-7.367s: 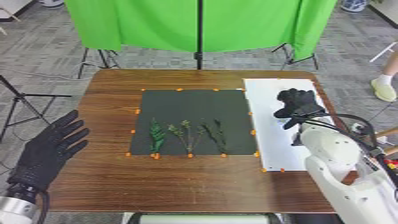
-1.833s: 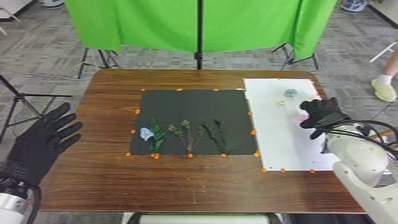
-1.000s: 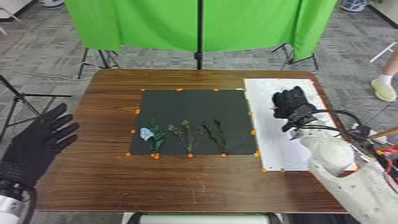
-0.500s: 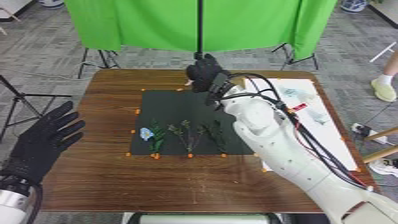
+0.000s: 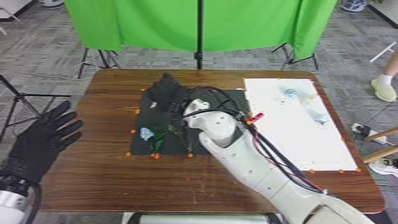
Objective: Arrange flowers
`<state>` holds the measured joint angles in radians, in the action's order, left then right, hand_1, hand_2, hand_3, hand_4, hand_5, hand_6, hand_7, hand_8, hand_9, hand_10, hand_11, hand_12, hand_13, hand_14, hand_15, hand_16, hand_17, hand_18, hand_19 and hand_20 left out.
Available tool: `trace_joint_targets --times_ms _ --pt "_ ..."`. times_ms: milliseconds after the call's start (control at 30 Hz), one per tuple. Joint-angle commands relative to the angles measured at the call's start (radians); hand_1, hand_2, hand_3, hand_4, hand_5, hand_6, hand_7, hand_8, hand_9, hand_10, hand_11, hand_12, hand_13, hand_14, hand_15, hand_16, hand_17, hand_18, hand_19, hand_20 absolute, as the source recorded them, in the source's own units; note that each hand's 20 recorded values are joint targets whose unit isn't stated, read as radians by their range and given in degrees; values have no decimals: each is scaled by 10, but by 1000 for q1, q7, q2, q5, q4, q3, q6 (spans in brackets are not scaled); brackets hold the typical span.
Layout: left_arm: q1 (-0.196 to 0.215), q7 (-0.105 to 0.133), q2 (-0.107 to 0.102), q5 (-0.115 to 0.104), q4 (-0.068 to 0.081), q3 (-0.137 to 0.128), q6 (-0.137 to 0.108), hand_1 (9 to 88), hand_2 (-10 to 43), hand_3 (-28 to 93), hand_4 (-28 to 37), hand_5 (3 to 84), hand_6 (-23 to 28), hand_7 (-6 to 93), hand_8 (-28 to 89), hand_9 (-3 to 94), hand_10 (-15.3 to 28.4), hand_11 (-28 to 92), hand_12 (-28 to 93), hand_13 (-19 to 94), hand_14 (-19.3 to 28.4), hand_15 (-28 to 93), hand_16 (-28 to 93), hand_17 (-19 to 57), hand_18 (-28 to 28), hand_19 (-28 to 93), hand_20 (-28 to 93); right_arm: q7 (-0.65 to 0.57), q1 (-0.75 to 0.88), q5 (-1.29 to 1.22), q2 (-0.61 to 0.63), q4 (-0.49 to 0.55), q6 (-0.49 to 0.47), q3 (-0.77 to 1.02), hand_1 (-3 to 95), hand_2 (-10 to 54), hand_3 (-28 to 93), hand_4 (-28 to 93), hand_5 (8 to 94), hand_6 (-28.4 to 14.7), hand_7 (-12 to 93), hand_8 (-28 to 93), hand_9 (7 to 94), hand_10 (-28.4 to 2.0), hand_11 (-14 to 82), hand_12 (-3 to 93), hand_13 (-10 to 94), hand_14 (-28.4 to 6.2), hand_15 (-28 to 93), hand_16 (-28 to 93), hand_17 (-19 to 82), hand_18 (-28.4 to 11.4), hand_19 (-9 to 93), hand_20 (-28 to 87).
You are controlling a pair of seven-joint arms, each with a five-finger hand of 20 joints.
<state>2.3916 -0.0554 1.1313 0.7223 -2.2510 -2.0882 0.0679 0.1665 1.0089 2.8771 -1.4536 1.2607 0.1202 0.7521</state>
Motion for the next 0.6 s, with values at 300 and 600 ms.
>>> trace_joint_targets --times_ms 300,600 --pt "-53 -33 -39 -3 46 17 27 250 -7 695 -282 237 15 205 -118 185 93 207 159 130 117 325 -2 -120 182 402 74 -54 -12 134 -76 -108 30 13 495 -95 827 -283 713 39 486 -160 879 -14 136 434 787 19 429 431 300 -145 748 390" --pt "-95 -49 -53 0 58 39 47 249 -7 696 -282 236 15 206 -118 184 93 207 160 130 117 325 -2 -120 182 401 73 -46 24 199 -118 -142 7 64 496 -95 821 -283 697 40 498 -167 866 -14 139 432 769 17 452 425 290 -147 748 395"
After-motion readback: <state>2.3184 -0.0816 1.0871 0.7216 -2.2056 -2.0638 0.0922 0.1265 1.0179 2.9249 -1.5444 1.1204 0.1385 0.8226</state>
